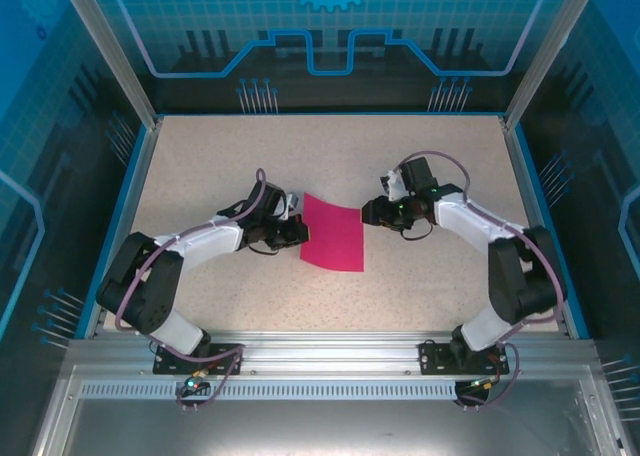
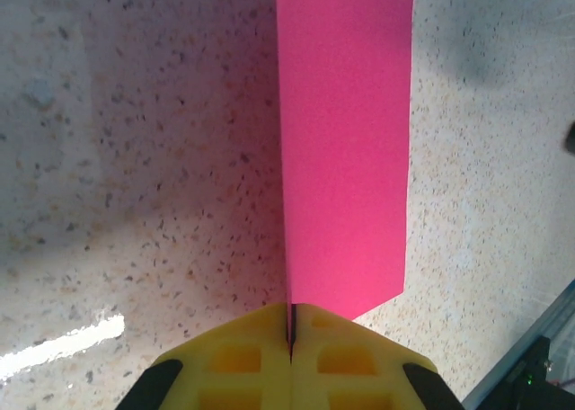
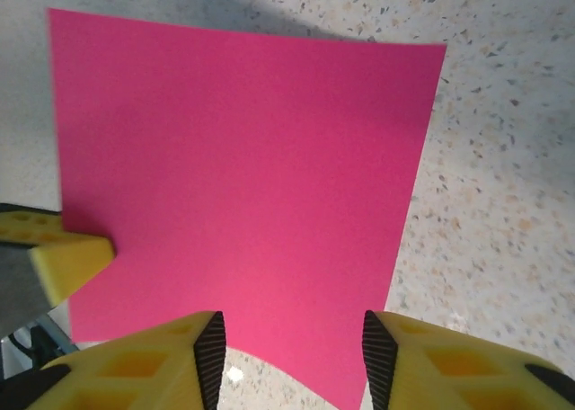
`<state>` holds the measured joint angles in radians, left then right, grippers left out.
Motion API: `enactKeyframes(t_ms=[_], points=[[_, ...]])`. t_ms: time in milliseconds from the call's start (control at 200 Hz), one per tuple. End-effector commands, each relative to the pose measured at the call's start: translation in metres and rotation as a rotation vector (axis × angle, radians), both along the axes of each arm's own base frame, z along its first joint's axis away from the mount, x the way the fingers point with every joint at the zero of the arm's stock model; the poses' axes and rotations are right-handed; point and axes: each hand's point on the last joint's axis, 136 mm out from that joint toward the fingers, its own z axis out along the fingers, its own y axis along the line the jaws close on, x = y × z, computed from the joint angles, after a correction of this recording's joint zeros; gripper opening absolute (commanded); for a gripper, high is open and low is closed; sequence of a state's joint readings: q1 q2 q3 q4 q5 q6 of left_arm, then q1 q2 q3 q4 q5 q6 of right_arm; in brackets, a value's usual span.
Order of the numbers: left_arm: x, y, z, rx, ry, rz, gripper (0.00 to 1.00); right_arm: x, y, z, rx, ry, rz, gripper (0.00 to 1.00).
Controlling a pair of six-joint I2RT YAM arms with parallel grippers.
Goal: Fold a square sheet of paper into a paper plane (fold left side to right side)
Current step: First fold in half a square sheet of paper at the center of the table.
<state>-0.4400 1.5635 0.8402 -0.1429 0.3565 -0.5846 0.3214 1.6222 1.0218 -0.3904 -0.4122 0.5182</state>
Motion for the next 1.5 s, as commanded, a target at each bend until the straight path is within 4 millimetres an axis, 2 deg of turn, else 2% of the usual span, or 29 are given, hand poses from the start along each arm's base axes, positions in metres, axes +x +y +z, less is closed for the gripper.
enactKeyframes(t_ms=[0, 155, 370, 510, 580, 835, 1020, 1195, 1386, 1496], points=[[0.006, 0.008, -0.006, 0.065, 0.028, 0.016, 0.00, 0.022, 0.009, -0.009, -0.028, 0.001, -0.031, 0.41], [0.007, 0.007, -0.007, 0.062, 0.040, 0.017, 0.00, 0.029, 0.020, -0.035, -0.025, 0.060, -0.017, 0.37], [0.006, 0.004, -0.006, 0.051, 0.044, 0.008, 0.02, 0.020, 0.021, -0.067, -0.076, 0.134, -0.003, 0.35], [0.006, -0.003, 0.000, 0.019, 0.028, -0.012, 0.10, 0.011, 0.018, -0.081, -0.109, 0.175, 0.010, 0.33], [0.007, -0.009, 0.005, -0.005, 0.018, -0.023, 0.18, 0.005, 0.015, -0.087, -0.126, 0.193, 0.011, 0.32], [0.009, -0.035, 0.015, -0.089, -0.010, -0.073, 0.36, -0.009, 0.008, -0.095, -0.137, 0.212, 0.004, 0.32], [0.007, -0.052, 0.012, -0.099, -0.007, -0.115, 0.43, -0.006, 0.014, -0.084, -0.054, 0.185, -0.003, 0.33], [0.006, -0.065, 0.007, -0.107, 0.002, -0.140, 0.44, 0.002, 0.016, -0.071, 0.031, 0.163, -0.017, 0.33], [0.007, -0.071, 0.004, -0.101, 0.007, -0.151, 0.43, 0.015, 0.014, -0.039, 0.124, 0.090, -0.028, 0.36], [0.007, -0.071, 0.003, -0.097, 0.008, -0.149, 0.39, 0.019, 0.019, -0.016, 0.190, 0.040, -0.013, 0.42]])
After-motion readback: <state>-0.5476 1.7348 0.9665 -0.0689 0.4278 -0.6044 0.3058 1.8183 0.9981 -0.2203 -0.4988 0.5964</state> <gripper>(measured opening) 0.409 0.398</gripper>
